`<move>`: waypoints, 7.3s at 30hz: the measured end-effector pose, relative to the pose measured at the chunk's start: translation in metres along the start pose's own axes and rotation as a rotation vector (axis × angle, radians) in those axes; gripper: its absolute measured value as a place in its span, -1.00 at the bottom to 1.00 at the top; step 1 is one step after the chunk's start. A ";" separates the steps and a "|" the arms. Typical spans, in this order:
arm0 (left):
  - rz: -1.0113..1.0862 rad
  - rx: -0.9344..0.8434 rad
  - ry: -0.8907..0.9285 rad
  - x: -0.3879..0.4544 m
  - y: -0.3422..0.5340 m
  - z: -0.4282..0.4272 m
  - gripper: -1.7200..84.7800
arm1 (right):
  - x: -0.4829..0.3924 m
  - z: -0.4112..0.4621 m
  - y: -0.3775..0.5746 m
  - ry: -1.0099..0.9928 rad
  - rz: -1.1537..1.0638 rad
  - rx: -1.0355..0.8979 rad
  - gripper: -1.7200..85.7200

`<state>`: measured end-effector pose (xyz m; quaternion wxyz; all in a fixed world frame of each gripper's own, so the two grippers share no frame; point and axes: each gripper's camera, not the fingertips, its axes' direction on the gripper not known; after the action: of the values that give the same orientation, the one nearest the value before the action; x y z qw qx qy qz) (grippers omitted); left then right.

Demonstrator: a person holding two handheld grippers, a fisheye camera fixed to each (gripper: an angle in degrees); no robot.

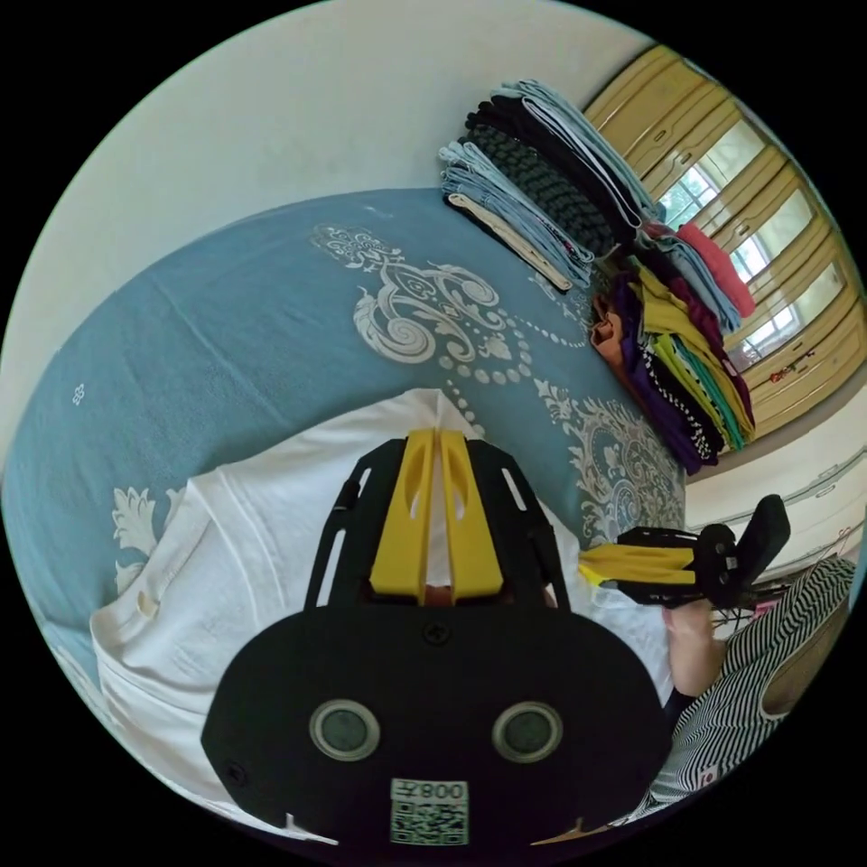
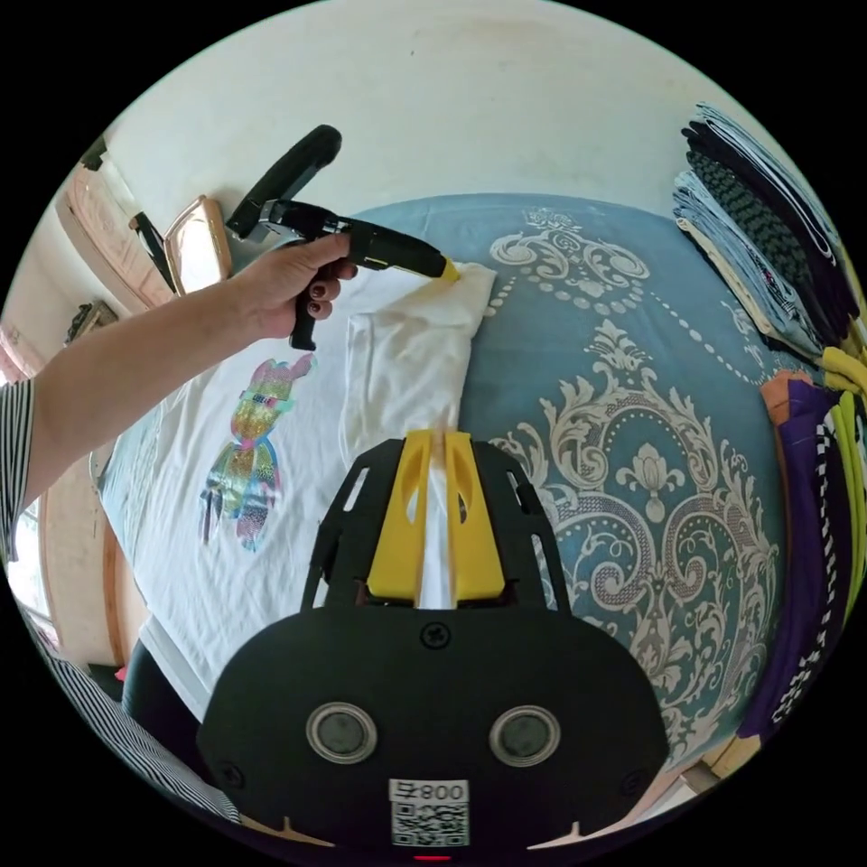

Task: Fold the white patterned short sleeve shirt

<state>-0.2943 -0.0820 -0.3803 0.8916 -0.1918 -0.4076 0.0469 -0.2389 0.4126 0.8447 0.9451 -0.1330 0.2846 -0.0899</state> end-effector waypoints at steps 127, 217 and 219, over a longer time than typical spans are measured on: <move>-0.452 0.156 -0.371 0.219 0.349 -0.458 -0.91 | -0.390 0.335 -0.322 -0.511 -0.415 -0.140 -0.95; -0.487 -0.054 -0.334 0.229 0.338 -0.436 -0.96 | -0.046 0.005 -0.017 -0.101 0.052 -0.165 -0.96; -0.475 -0.053 -0.351 0.233 0.344 -0.442 -0.96 | -0.042 -0.001 -0.009 -0.103 0.059 -0.156 -0.96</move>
<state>0.2142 0.1571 -0.6089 0.7880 -0.1034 -0.5903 -0.1411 -0.2747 0.4144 0.8678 0.9475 -0.2021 0.2455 -0.0328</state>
